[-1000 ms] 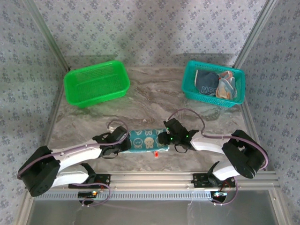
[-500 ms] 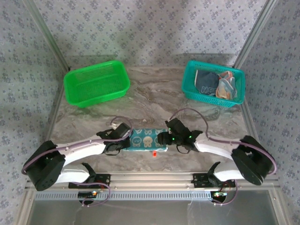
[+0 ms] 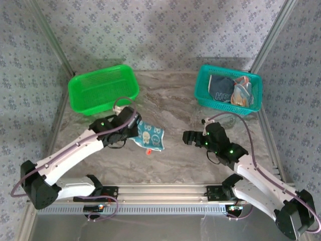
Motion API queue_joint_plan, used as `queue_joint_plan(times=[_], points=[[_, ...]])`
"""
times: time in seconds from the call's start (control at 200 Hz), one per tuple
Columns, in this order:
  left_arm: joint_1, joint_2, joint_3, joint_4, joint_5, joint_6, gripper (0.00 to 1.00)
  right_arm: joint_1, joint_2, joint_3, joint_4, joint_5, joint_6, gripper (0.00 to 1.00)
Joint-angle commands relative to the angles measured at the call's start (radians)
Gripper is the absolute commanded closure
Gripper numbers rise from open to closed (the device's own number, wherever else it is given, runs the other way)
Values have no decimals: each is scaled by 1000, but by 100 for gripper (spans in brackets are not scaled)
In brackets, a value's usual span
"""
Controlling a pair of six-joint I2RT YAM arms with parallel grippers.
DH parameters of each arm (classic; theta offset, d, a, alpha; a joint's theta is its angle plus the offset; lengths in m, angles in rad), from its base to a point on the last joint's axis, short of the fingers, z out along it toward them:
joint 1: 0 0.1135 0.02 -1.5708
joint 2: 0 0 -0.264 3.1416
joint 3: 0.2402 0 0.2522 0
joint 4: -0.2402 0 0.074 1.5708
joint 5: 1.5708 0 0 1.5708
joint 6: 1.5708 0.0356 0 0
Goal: Fold and stack the towels
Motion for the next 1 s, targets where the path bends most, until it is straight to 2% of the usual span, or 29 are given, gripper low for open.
queue_joint_plan(times=[0.0,0.24,0.475,0.73,0.994], points=[[59,43,161,-147,-44,109,100,-12,-33,-16,-64,-10,-18,0],[201,147,475,-212,-30,274,100,-15,-41,0,-84,-20,-20,0],[355,261,760,-238,46,397,100,-16,-30,10,-85,-19,-10,0],[518,419,1022,-218,89,468,100,-15,-3,9,-93,-26,20,0],[644,673,1244,-207,96,528,100,-14,-12,30,-158,-8,32,0]])
